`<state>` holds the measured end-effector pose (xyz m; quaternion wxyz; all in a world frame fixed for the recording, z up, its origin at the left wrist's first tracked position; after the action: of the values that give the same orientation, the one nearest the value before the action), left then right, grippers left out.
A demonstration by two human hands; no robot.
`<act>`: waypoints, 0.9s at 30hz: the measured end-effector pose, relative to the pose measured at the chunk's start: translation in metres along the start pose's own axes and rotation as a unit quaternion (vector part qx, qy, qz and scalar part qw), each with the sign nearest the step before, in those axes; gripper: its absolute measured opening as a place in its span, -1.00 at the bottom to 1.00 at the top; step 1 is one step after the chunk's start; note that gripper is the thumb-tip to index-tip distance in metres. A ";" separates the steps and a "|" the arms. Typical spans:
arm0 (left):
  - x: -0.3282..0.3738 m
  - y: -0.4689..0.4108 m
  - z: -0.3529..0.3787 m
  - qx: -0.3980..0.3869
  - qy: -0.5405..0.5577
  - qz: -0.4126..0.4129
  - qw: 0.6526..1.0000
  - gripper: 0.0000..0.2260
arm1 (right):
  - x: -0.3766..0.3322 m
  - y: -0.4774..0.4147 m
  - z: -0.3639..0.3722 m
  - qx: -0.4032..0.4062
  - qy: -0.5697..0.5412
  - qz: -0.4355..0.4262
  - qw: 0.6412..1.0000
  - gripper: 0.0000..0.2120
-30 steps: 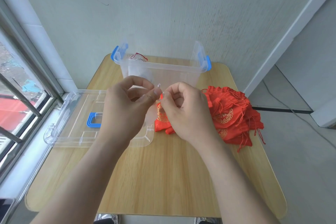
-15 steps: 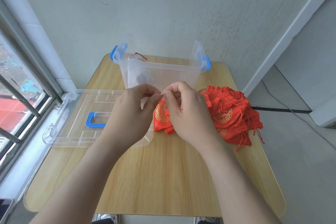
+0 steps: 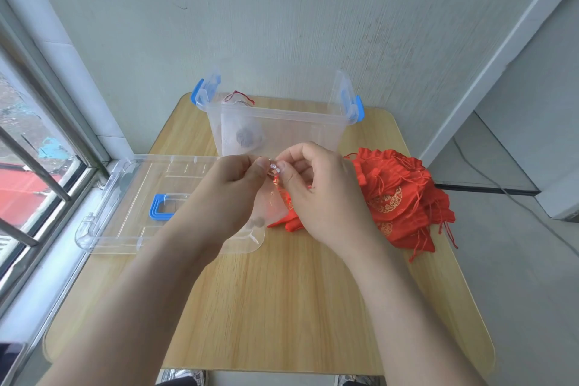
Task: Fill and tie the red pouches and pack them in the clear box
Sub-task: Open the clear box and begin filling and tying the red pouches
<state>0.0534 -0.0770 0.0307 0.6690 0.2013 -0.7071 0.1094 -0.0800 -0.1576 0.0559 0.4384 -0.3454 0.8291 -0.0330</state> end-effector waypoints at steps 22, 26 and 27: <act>0.016 0.006 0.002 0.034 -0.010 0.071 0.997 -0.85 | -0.002 0.000 -0.001 0.021 0.019 -0.026 0.999 -0.92; 0.016 0.006 0.004 -0.005 0.012 0.065 0.998 -0.89 | 0.001 -0.001 -0.002 0.015 0.020 -0.028 0.999 -0.91; 0.016 0.007 0.004 -0.009 0.021 0.065 0.998 -0.90 | 0.001 0.000 -0.003 0.020 0.015 -0.026 0.999 -0.92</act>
<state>0.0463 -0.0753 0.0474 0.6769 0.1464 -0.7056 0.1501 -0.0823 -0.1594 0.0570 0.4318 -0.3576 0.8254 -0.0657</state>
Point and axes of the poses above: each hand's wrist, its own y-axis away from the middle knuckle, its own z-axis out of the palm, x = y × z, the point moved 6 cm from there along -y, towards the middle knuckle, and after that the axes turned 7 degrees about y, right-handed, at the moved point
